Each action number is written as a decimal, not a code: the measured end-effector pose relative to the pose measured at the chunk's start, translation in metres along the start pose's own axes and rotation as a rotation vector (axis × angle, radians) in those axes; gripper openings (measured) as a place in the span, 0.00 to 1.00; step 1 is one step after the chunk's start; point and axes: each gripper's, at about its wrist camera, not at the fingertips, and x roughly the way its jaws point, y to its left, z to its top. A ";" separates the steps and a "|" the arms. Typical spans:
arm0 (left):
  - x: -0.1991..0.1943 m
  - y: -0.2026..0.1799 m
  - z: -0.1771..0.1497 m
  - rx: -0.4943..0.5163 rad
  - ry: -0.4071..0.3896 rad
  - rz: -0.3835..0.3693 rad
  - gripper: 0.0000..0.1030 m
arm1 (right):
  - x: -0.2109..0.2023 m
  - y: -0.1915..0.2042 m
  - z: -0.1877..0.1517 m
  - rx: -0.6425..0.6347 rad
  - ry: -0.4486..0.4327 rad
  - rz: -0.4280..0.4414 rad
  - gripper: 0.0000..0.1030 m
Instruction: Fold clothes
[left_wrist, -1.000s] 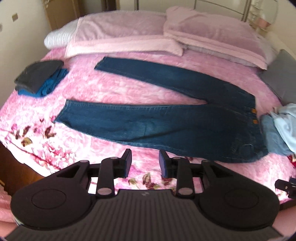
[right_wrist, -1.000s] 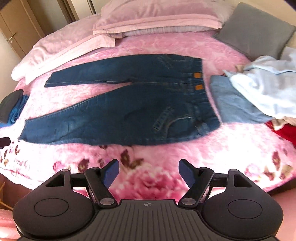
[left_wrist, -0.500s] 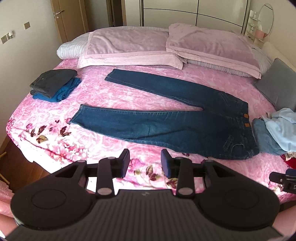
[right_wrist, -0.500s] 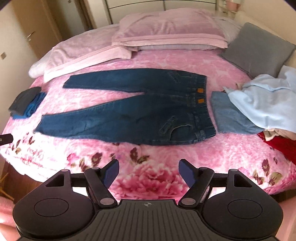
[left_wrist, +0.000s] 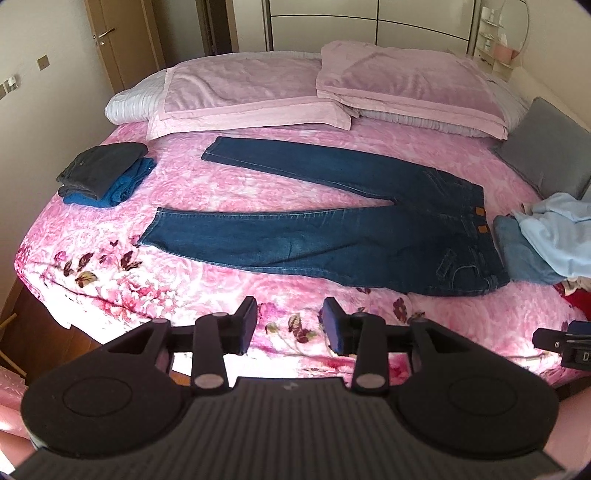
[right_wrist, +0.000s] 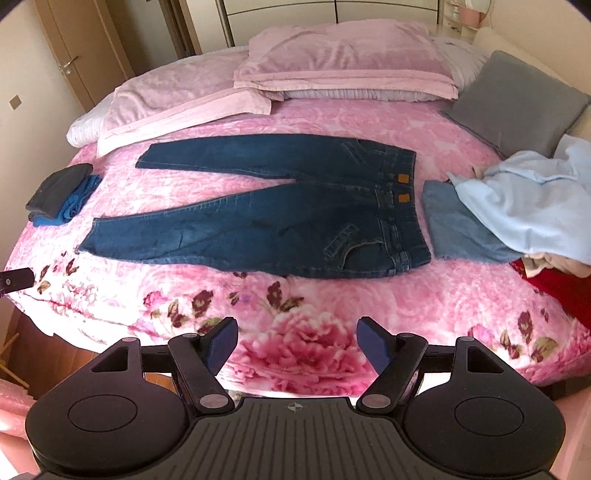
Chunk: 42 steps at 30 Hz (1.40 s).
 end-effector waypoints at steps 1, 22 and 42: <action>0.000 0.000 -0.001 0.003 0.003 0.000 0.36 | 0.000 -0.001 -0.001 0.004 0.005 0.001 0.72; -0.004 0.001 -0.011 0.043 0.032 -0.008 0.37 | -0.006 0.012 -0.013 0.000 0.026 -0.027 0.72; -0.005 0.022 -0.010 -0.004 0.027 0.010 0.37 | -0.004 0.041 0.000 -0.064 0.012 -0.020 0.72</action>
